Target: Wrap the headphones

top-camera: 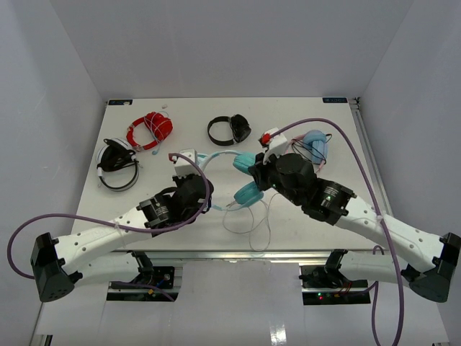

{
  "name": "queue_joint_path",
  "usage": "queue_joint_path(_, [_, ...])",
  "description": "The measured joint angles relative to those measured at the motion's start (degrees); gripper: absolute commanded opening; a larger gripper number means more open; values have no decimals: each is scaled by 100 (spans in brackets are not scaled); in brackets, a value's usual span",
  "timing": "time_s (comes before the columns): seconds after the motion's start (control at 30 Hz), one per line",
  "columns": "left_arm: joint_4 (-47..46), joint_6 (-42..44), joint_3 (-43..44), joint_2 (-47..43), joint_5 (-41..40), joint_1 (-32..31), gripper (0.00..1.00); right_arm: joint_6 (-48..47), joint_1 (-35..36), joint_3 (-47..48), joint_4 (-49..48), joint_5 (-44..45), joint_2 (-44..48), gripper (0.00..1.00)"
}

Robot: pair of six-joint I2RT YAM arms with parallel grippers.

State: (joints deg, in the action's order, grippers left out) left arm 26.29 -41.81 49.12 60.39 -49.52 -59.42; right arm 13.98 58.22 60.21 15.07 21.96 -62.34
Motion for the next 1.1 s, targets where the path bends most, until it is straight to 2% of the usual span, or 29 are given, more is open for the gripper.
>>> queue_joint_path(0.1, [-9,171,-2,-76,46,5,0,-159,-2,-11,23,99,482,44])
queue_joint_path(0.23, [73,344,-5,-97,64,5,0,-369,-9,-134,89,176,1155,59])
queue_joint_path(0.5, [628,540,-20,-827,75,5,0,-581,-9,-692,310,-146,2113,68])
queue_joint_path(0.7, [1400,577,683,-1156,233,5,0,-862,-9,-1223,357,-931,2467,81])
queue_joint_path(0.9, [1850,587,1283,-1520,280,5,0,-1178,-11,-1993,-115,-1621,2991,87])
queue_joint_path(1.1, [2062,637,1983,-1466,383,6,0,-1629,-11,-2176,-812,-1758,3051,87])
